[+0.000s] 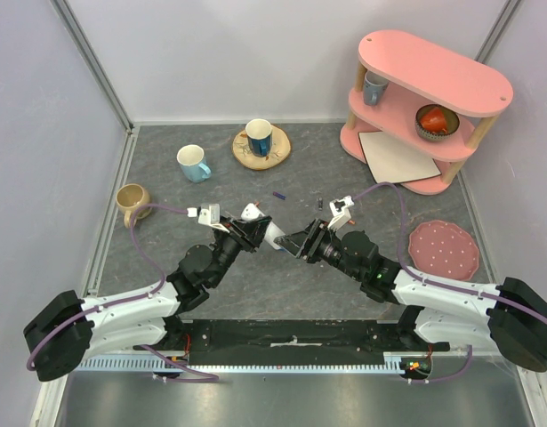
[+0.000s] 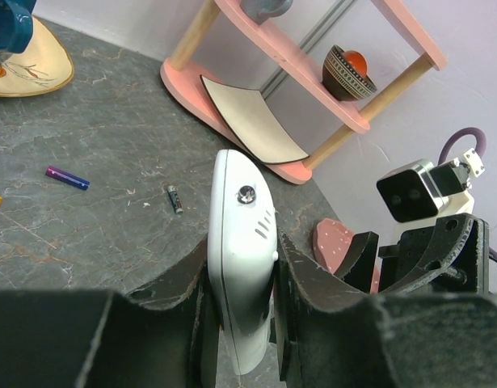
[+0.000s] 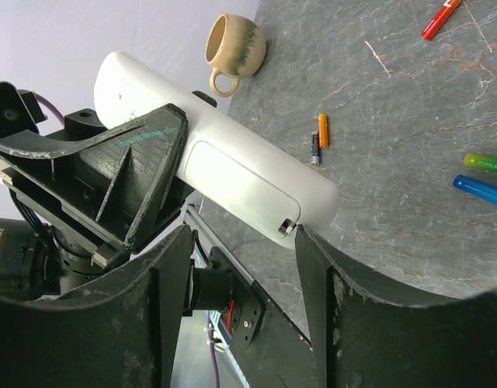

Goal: Load the batteries into the remote control

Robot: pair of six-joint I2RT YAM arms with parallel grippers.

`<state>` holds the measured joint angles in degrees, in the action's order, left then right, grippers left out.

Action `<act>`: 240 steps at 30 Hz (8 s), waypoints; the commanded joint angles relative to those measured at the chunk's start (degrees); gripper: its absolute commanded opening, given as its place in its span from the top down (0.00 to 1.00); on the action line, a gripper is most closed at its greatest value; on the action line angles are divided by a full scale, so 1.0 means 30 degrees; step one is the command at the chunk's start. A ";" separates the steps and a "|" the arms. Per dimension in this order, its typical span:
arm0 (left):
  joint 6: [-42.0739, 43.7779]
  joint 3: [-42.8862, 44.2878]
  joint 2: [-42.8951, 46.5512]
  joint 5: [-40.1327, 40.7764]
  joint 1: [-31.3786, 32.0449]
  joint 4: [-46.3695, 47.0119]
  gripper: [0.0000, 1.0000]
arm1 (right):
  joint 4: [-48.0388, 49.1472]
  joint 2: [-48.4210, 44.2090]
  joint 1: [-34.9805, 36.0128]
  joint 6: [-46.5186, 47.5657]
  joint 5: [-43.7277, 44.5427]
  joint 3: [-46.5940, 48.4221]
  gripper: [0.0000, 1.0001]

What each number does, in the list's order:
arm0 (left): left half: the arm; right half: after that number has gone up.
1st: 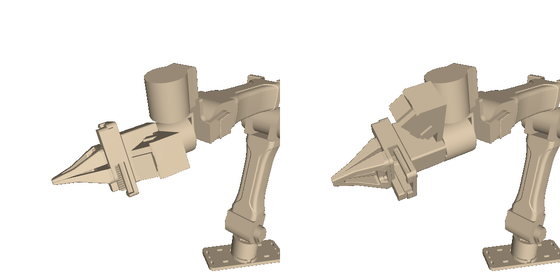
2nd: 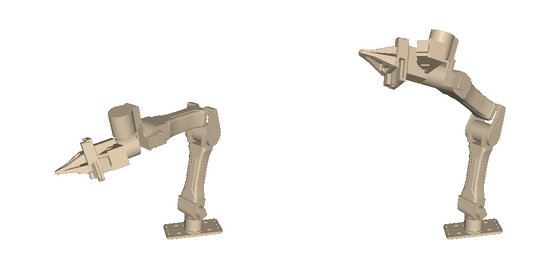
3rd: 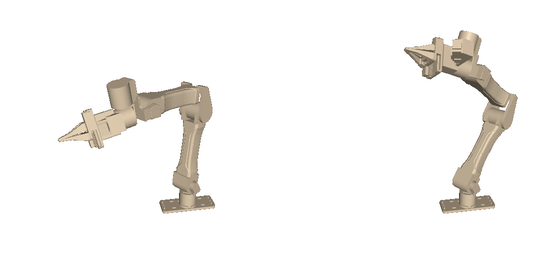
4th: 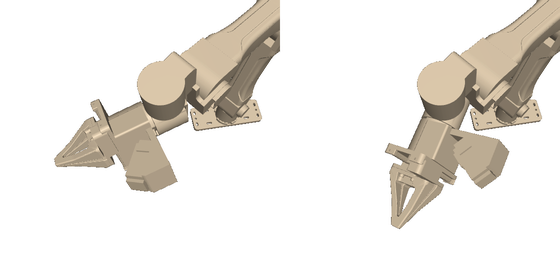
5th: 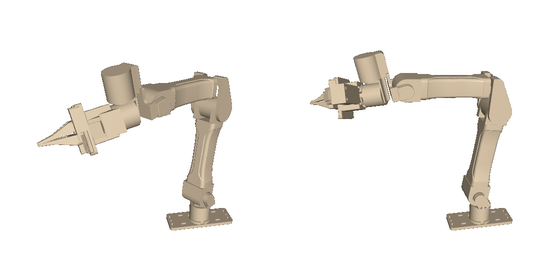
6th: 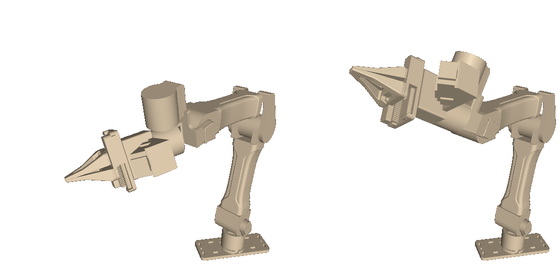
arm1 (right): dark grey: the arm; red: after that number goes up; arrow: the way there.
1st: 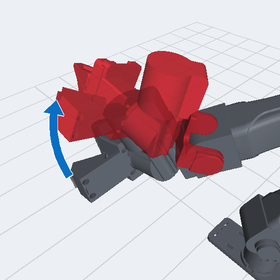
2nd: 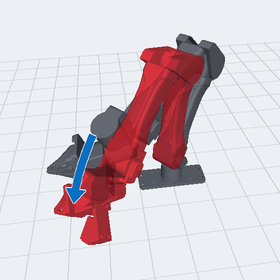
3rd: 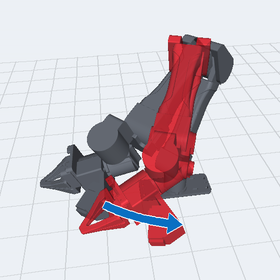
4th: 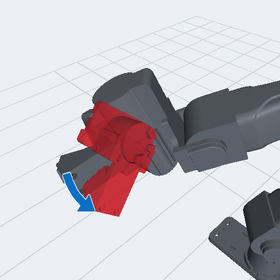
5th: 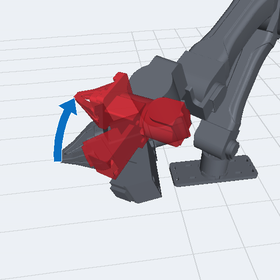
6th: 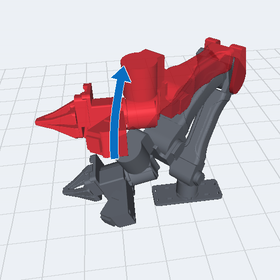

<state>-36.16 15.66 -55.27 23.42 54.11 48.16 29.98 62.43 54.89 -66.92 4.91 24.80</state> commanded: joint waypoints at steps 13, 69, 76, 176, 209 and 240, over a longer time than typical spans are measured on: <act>-0.0602 -0.0005 -0.0152 -0.0218 0.0099 0.1671 0.98 | 0.1315 0.0194 -0.0075 -0.0195 0.0093 0.0582 0.39; -0.0192 0.0024 -0.0387 -0.0775 0.0129 0.1026 0.98 | 0.2899 0.0107 -0.0368 -0.0723 -0.1138 0.0934 0.48; -0.0104 -0.0005 -0.0328 -0.0629 0.0158 0.0909 0.98 | 0.2752 -0.0069 -0.0368 -0.0635 -0.1079 0.0904 0.48; -0.1276 0.0873 0.2600 -0.6166 -0.2156 -0.2984 0.98 | -1.0695 -0.0626 0.2731 1.6063 0.2637 0.5473 0.02; -0.4761 0.1636 0.2660 -0.6576 -0.2157 -0.5039 0.98 | -1.1106 0.2920 0.4231 1.7851 0.3991 0.8289 0.58; -0.5201 0.0522 0.3217 -0.7398 -0.2186 -0.3691 0.98 | -1.3010 0.2128 0.4260 2.0697 0.3901 0.8815 0.52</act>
<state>-50.09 18.11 -45.69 1.72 47.66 32.95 -8.93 69.38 67.61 -5.06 15.42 48.86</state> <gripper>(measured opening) 0.321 0.561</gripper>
